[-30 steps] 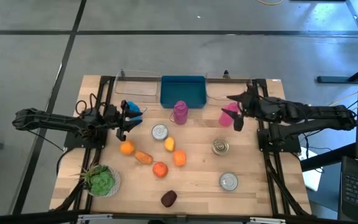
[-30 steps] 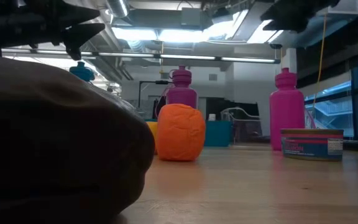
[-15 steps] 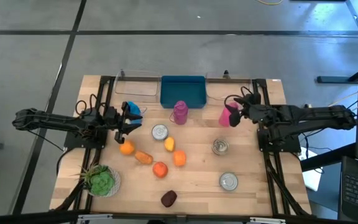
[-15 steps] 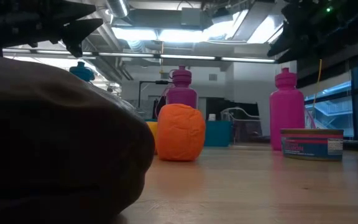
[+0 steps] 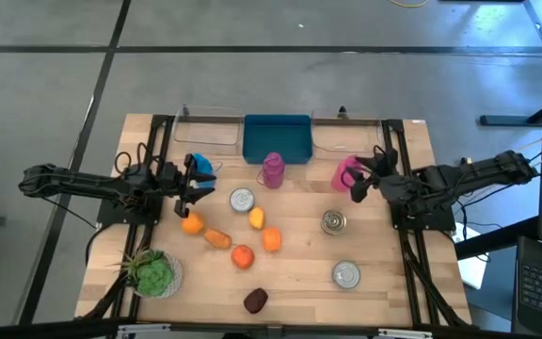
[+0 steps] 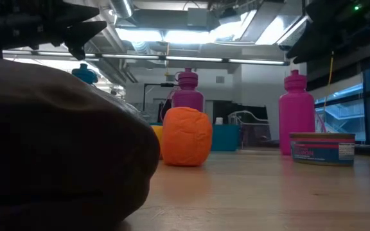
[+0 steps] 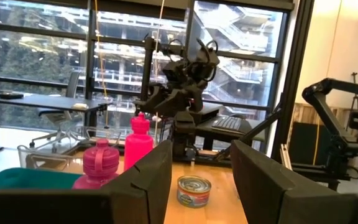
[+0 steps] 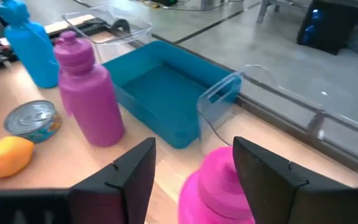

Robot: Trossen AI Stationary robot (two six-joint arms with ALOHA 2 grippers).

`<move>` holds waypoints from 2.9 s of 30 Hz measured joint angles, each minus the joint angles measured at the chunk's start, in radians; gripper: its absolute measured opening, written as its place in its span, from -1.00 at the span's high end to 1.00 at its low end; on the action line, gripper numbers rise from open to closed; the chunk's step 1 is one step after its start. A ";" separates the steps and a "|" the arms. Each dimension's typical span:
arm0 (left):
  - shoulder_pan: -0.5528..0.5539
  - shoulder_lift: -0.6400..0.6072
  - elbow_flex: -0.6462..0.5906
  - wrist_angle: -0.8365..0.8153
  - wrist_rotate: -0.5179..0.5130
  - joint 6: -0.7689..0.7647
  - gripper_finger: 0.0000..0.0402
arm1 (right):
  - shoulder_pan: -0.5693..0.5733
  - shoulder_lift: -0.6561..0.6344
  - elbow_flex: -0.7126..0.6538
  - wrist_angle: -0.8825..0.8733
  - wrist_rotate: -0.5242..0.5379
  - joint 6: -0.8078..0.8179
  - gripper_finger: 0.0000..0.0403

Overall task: Pick & Place Food Item
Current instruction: Put the pink bottle into the left transparent bin

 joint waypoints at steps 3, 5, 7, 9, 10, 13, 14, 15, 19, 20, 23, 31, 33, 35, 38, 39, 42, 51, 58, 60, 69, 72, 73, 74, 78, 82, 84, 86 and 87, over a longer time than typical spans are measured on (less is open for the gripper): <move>0.000 0.000 0.000 -0.005 -0.002 0.000 0.23 | 0.027 0.000 0.000 -0.018 0.049 0.025 -0.03; 0.000 0.000 0.000 -0.006 -0.002 0.000 0.22 | 0.040 0.000 0.000 -0.023 0.073 0.025 -0.03; 0.000 0.000 0.000 -0.006 -0.002 0.000 0.22 | 0.047 0.000 0.000 -0.028 0.081 0.036 -0.03; 0.000 0.000 0.000 -0.006 -0.002 0.000 0.22 | 0.048 0.000 -0.005 -0.038 0.081 0.057 -0.03; 0.000 0.000 0.000 -0.006 -0.002 0.000 0.22 | 0.047 0.000 -0.013 -0.036 0.084 0.068 -0.03; 0.000 0.000 0.000 -0.006 -0.002 0.000 0.23 | 0.045 0.000 -0.044 -0.029 0.117 0.098 -0.03; 0.000 0.000 0.000 -0.006 -0.002 0.000 0.23 | 0.046 0.000 -0.053 -0.029 0.123 0.114 -0.03; 0.000 0.000 0.000 -0.006 -0.002 0.000 0.23 | 0.046 0.000 -0.064 -0.027 0.129 0.132 -0.03; 0.000 0.000 0.000 -0.006 -0.002 0.000 0.22 | 0.046 0.000 -0.093 -0.020 0.160 0.181 -0.03; 0.000 0.000 0.000 -0.006 -0.004 0.000 0.22 | 0.046 0.000 -0.098 -0.016 0.167 0.186 -0.03; 0.000 0.000 0.000 -0.006 -0.019 0.000 0.23 | 0.046 0.000 -0.110 0.002 0.186 0.200 -0.03; 0.000 0.000 0.000 -0.006 -0.021 0.000 0.22 | 0.044 0.000 -0.126 0.075 0.212 0.155 -0.03; 0.000 0.000 0.000 -0.006 -0.021 0.000 0.23 | 0.036 0.001 -0.126 0.075 0.212 0.155 -0.03; 0.000 0.000 0.000 -0.006 -0.021 0.000 0.23 | 0.025 0.003 -0.126 0.076 0.212 0.155 -0.03; 0.000 0.000 0.000 -0.006 -0.021 -0.001 0.22 | 0.006 0.006 -0.126 0.082 0.212 0.155 -0.03; 0.000 0.000 0.000 -0.006 -0.021 -0.001 0.22 | -0.002 0.007 -0.126 0.083 0.211 0.155 -0.03; 0.000 0.000 0.000 -0.006 -0.021 -0.001 0.22 | -0.021 0.011 -0.126 0.082 0.201 0.154 -0.03; 0.000 0.000 0.000 -0.007 -0.021 0.004 0.22 | -0.062 0.045 -0.126 0.105 0.151 0.139 -0.03; 0.000 0.000 0.000 -0.007 -0.021 0.005 0.23 | -0.072 0.067 -0.126 0.112 0.140 0.147 -0.03; 0.000 0.000 0.000 -0.007 -0.021 0.007 0.23 | -0.072 0.067 -0.126 0.112 0.140 0.148 0.00; 0.000 0.000 0.000 -0.009 -0.021 0.007 0.22 | -0.072 0.067 -0.125 0.108 0.138 0.148 0.38; 0.000 0.000 0.000 -0.011 -0.021 0.007 0.23 | -0.072 0.067 -0.124 0.109 0.144 0.147 0.54; 0.000 0.000 0.000 -0.011 -0.020 0.007 0.23 | -0.072 0.067 -0.124 0.110 0.144 0.147 0.59; 0.000 0.000 0.000 -0.011 -0.021 0.007 0.23 | -0.072 0.067 -0.124 0.110 0.144 0.147 0.63; 0.000 0.000 0.000 -0.011 -0.021 0.007 0.22 | -0.072 0.067 -0.124 0.109 0.144 0.144 0.73; 0.000 0.000 0.000 -0.011 -0.020 0.007 0.23 | -0.072 0.067 -0.124 0.109 0.140 0.143 0.71; 0.000 0.000 0.000 -0.011 -0.020 0.007 0.23 | -0.072 0.067 -0.124 0.109 0.139 0.143 0.70; 0.000 0.000 0.000 -0.011 -0.021 0.007 0.22 | -0.072 0.067 -0.124 0.109 0.138 0.143 0.70; 0.000 0.000 0.000 -0.011 -0.020 0.007 0.22 | -0.072 0.067 -0.124 0.109 0.137 0.143 0.71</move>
